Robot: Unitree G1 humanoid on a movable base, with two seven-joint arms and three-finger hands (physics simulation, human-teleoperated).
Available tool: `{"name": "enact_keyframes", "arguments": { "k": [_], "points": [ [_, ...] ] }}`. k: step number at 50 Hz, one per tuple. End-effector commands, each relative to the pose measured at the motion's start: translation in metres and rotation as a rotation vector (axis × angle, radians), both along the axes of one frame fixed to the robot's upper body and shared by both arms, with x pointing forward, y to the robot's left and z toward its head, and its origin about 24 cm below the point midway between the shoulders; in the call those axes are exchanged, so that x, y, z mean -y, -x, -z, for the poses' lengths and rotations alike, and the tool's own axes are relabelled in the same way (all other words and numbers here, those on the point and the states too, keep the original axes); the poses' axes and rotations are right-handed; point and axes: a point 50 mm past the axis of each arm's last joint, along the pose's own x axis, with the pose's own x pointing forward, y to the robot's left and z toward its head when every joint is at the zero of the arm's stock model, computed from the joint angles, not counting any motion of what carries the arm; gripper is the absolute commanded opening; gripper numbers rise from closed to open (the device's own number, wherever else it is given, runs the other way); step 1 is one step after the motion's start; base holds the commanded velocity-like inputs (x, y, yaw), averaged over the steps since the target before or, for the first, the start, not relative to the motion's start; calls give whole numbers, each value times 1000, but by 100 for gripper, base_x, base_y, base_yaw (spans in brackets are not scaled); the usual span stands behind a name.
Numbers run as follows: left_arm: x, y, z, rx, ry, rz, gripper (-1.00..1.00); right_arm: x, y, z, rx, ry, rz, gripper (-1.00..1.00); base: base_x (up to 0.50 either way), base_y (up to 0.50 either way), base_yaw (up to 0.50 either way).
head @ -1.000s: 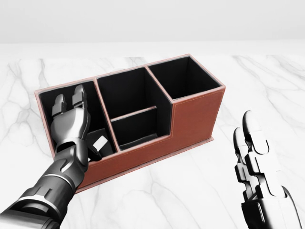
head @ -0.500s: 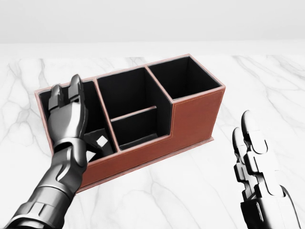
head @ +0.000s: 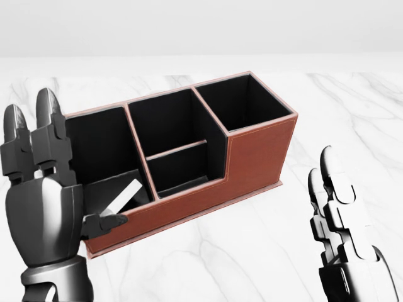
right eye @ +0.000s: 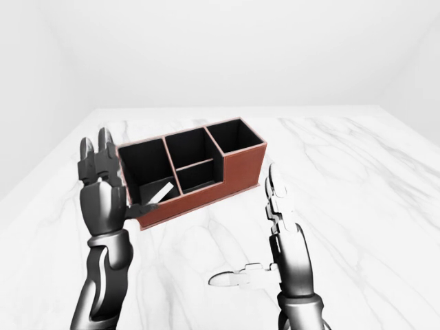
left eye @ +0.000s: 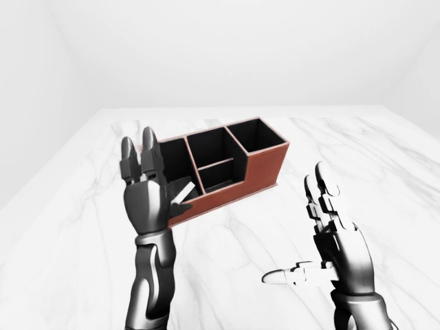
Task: Pick up the book and place it in the left compartment of the caddy.
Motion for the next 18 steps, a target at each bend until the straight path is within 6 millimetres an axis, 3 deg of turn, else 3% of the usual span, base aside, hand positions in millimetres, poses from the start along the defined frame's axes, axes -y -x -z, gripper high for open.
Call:
{"name": "enact_keyframes", "arguments": {
  "k": [1,7,12,18],
  "points": [
    [-27,68,-35,196,106,-120,100,0,1,0,2,0,0,100,0,0,0],
    [-45,85,-26,190,244,-183,100,1,3,-1,6,-2,1,100,0,0,0],
    [-47,92,-23,203,367,-179,100,0,3,-1,7,-2,-1,100,0,0,0],
    [-51,93,-19,196,372,-199,100,1,5,-2,10,-5,3,100,0,0,0]
  ]
}}
